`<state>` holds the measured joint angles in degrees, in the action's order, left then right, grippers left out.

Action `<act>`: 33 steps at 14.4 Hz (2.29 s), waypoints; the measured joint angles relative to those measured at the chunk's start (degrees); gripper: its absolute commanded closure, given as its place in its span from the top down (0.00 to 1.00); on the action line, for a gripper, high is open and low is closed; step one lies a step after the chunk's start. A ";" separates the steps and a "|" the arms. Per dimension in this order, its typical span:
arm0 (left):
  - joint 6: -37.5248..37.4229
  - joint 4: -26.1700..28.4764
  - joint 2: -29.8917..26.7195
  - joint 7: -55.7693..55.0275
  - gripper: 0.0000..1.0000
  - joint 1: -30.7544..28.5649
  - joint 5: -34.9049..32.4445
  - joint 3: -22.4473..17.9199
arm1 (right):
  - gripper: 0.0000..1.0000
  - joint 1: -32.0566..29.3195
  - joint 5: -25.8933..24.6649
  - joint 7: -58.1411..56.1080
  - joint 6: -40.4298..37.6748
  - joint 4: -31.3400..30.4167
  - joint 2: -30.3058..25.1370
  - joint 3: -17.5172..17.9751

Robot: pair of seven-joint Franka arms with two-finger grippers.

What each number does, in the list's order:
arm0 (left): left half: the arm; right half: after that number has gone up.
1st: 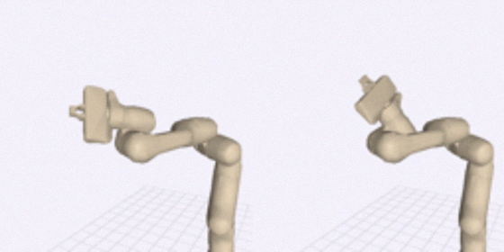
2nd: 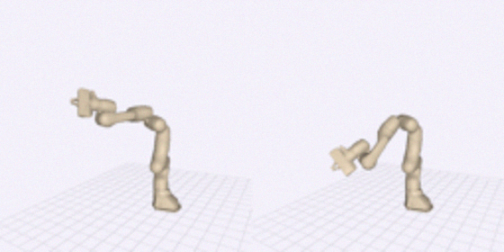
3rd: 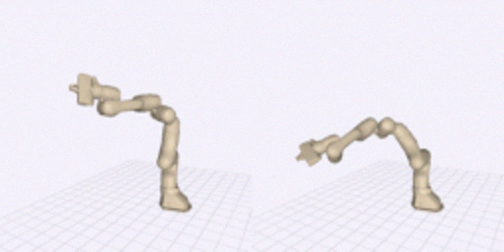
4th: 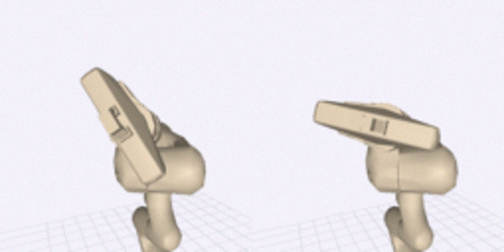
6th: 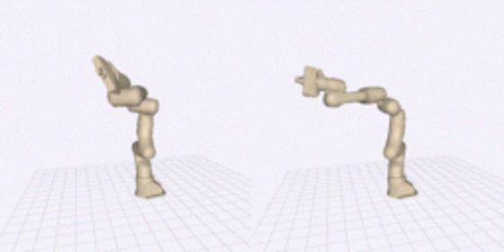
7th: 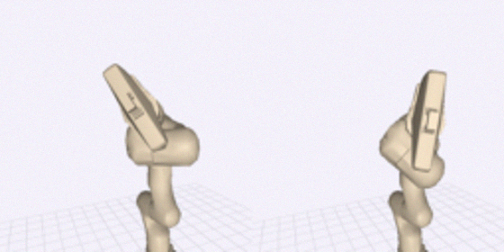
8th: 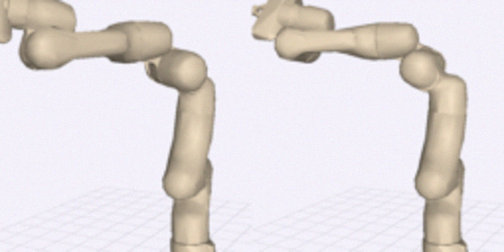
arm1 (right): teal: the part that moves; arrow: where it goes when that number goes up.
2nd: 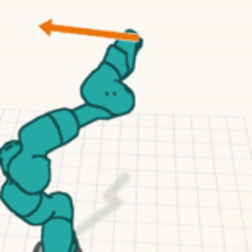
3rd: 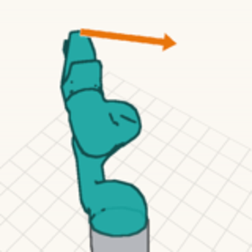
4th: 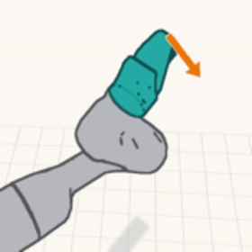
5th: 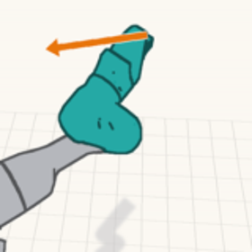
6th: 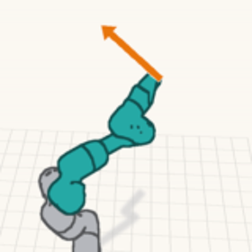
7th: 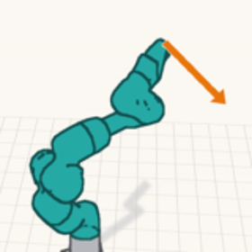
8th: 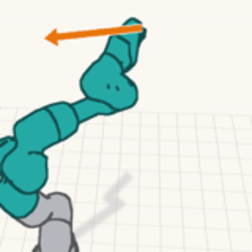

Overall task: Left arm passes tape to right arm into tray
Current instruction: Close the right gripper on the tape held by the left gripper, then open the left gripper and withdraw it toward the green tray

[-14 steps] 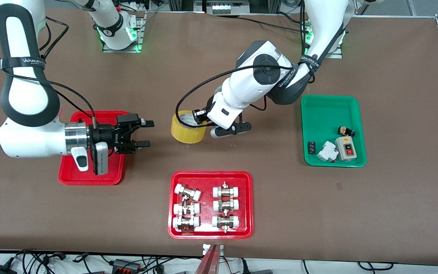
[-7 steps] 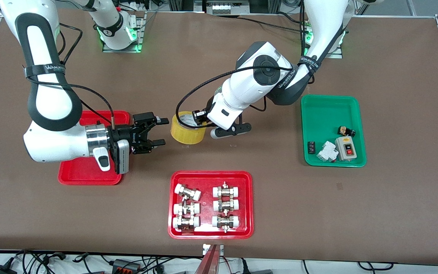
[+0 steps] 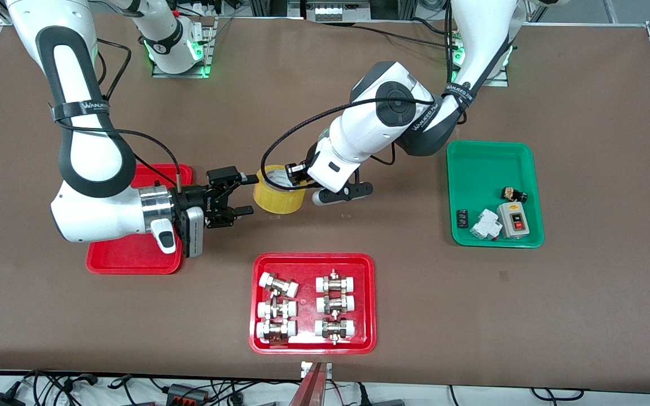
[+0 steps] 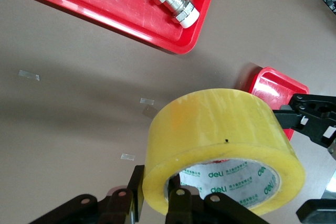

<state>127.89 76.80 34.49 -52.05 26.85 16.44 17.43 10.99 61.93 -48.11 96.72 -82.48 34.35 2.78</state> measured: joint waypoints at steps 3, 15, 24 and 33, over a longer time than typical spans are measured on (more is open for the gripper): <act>0.00 0.00 0.00 0.03 0.00 0.00 0.00 0.00 | 0.99 0.39 0.01 0.00 0.01 0.00 0.06 0.00; 0.00 0.01 0.00 0.05 0.01 -0.02 -0.01 -0.06 | 0.36 0.97 0.17 0.00 -0.06 0.21 0.35 0.02; 0.37 0.10 0.02 0.02 1.00 -0.12 -0.06 -0.18 | 0.33 1.04 0.53 -0.01 -0.33 0.39 0.36 0.03; -19.13 -2.23 -5.18 -0.03 1.00 -8.93 -0.06 0.13 | 0.33 2.28 1.78 0.25 1.87 1.67 0.83 0.67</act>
<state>108.75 74.57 29.30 -52.08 17.92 16.39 17.56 13.27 63.72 -47.86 98.59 -80.81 35.18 3.45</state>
